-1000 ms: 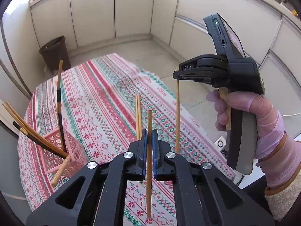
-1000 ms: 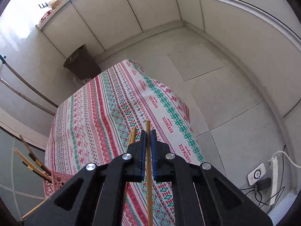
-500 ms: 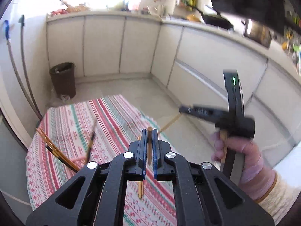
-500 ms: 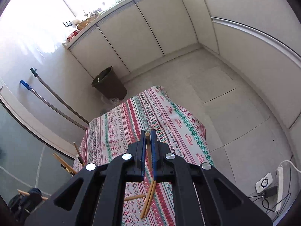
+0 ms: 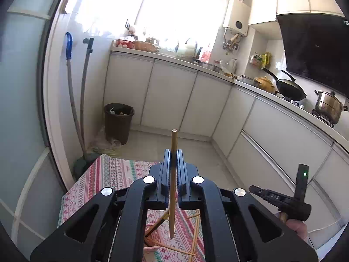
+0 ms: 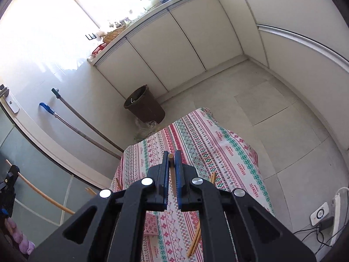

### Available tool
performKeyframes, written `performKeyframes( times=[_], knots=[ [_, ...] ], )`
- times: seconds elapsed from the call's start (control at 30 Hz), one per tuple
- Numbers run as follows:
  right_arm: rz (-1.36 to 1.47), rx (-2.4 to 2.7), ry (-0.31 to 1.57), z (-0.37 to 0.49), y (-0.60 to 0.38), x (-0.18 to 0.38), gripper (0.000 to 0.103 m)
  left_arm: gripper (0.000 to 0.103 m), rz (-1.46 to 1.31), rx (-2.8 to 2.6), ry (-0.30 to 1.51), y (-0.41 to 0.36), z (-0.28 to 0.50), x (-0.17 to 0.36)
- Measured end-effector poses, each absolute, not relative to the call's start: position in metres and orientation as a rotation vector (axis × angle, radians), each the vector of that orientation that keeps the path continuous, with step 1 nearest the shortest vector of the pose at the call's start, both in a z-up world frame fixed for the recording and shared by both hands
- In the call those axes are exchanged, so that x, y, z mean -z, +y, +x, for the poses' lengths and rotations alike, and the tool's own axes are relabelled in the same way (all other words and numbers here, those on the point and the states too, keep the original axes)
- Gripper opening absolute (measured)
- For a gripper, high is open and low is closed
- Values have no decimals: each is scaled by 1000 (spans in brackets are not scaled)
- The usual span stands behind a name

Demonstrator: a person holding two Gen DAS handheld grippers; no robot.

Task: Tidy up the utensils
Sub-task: 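Carry the held chopsticks upright over the pink holder with both tools, then drop the chopsticks into the pink holder and open both tools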

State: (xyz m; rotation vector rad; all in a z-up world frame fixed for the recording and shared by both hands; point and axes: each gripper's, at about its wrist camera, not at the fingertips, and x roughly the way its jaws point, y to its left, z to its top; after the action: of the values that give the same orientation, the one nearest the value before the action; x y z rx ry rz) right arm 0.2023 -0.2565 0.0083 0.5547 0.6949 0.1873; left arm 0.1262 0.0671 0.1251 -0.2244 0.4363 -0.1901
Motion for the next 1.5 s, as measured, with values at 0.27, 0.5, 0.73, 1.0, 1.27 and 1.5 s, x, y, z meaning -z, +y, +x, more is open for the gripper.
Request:
performKeyframes(
  times=[0.27,0.5,0.73,1.0,1.27,1.5],
  knots=[
    [532,-219,653,194,-241,-30,5,5,-217,57,534,91,145,-90],
    [538,-220,631,187,-243,-37,5,8,-300,23,585,115,153,-83],
    [555,-222,616,182,-251,-42,5,6,-261,57,563,103,152,-81],
    [576,-231,600,179,-257,-48,5,4,-257,100,532,92,141,-94],
    [583,-241,586,174,-259,-54,5,5,-250,97,569,91,145,-89],
    [590,-300,557,165,-250,-73,6,46,-291,49,546,105,138,-94]
  ],
)
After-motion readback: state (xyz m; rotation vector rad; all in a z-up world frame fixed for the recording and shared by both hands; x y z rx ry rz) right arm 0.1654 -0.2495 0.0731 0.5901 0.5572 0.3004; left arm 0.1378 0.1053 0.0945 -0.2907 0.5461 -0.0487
